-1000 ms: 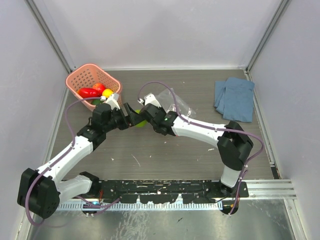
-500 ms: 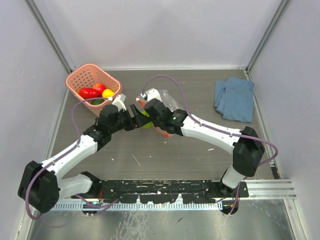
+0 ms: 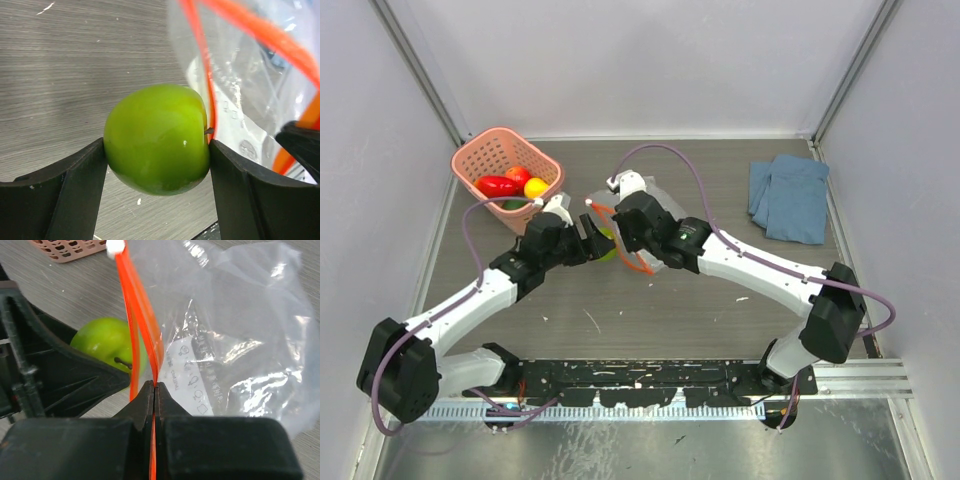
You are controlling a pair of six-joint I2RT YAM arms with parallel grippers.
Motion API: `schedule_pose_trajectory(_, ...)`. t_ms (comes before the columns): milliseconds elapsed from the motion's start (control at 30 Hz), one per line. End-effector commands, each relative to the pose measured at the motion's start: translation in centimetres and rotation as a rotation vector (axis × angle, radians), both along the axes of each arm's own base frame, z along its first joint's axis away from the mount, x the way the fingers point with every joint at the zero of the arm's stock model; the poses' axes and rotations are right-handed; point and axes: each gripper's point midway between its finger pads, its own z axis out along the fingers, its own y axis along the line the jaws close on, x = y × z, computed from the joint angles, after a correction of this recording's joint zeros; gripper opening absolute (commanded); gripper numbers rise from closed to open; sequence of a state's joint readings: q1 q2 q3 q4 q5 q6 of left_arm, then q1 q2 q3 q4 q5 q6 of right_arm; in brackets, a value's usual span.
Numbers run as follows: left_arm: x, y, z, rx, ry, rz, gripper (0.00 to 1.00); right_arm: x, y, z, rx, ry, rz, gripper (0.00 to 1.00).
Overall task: Place the food in the zip-top bag and seal the zipper
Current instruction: Place the fake fruit in the zipper food storage bag.
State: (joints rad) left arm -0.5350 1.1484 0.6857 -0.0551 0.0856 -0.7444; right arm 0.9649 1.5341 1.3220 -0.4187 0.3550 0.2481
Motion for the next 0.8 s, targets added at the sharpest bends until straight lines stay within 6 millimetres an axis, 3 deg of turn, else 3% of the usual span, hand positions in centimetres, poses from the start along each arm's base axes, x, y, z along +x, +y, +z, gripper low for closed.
schedule_pose_trajectory(0, 1.2, 0.2, 1.6, 0.034, -0.060, 0.020, 0.17, -0.3, 1.4, 3.6, 0.131, -0.036, 0.029, 0.00)
schedule_pose_trajectory(333, -0.7, 1.7, 6.4, -0.030, -0.164, 0.043, 0.18, 1.6, -0.7, 1.5, 0.052, -0.062, -0.132, 0.00)
schedule_pose_trajectory(533, -2.2, 1.9, 8.8, -0.128, -0.215, 0.042, 0.16, 1.5, -0.2, 1.4, 0.067, -0.049, -0.122, 0.00)
schedule_pose_trajectory(767, -2.4, 0.3, 12.0, -0.305, -0.324, -0.008, 0.16, 0.7, 0.8, 2.4, 0.130, -0.025, -0.075, 0.00)
